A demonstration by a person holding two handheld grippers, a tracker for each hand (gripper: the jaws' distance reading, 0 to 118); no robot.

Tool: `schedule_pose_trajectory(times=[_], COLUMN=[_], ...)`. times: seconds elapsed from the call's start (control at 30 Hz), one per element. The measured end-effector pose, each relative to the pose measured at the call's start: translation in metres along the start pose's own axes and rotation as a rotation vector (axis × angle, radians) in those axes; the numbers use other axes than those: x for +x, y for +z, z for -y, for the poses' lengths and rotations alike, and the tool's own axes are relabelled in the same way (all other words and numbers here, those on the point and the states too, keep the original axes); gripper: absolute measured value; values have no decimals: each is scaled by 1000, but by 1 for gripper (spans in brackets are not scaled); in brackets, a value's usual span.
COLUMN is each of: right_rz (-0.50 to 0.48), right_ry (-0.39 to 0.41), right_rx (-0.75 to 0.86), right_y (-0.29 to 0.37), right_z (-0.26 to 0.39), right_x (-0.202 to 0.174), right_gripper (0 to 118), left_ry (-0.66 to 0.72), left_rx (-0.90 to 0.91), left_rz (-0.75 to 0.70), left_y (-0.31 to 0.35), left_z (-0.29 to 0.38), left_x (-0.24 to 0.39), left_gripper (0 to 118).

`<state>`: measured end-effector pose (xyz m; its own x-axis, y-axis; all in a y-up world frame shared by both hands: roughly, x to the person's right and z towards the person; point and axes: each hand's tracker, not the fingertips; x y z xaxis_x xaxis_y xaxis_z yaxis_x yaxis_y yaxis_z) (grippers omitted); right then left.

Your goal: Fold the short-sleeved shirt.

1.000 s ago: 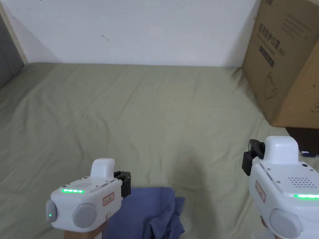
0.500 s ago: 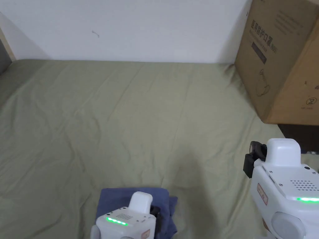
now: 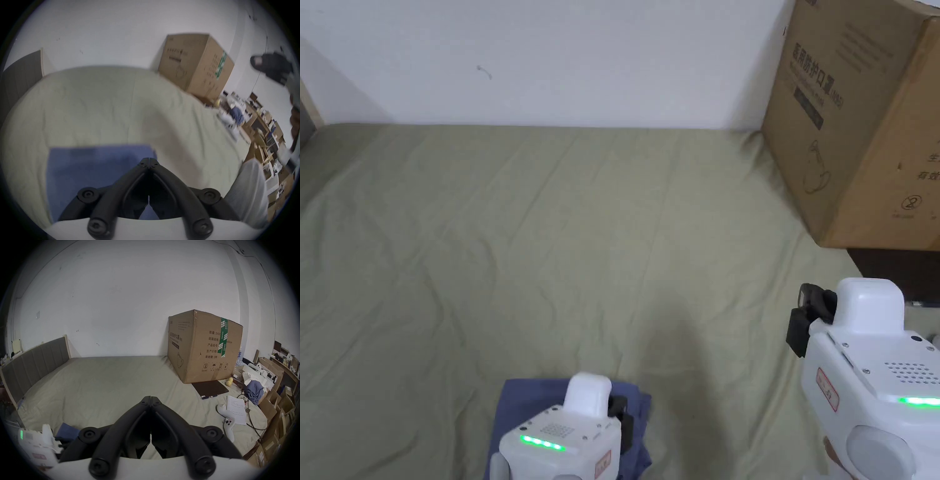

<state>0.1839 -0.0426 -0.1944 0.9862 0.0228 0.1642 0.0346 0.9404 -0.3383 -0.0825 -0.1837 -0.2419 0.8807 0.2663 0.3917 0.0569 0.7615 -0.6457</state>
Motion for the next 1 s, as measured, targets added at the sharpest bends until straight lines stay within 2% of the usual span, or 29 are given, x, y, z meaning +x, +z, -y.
schedule_pose_trajectory(times=[0.17,0.27,0.5,0.63,1.0], right_rz=[-37,-56,-73,-64,-43], right_ry=[2,0,26,36,56], right_rx=[56,98,185,223,255], right_y=[10,16,27,31,34], right_z=[-16,-26,-43,-48,-45], right_x=[-17,-27,-51,-60,-70], right_gripper=[0,0,0,0,0], left_ry=[-80,-133,-137,-151,-123], left_rx=[213,309,484,544,590], left_rz=[-20,-84,-214,-298,-378], left_y=[57,86,136,154,174], left_z=[-65,-98,-141,-147,-134], left_x=[-4,-15,-57,-80,-108], left_gripper=[0,0,0,0,0])
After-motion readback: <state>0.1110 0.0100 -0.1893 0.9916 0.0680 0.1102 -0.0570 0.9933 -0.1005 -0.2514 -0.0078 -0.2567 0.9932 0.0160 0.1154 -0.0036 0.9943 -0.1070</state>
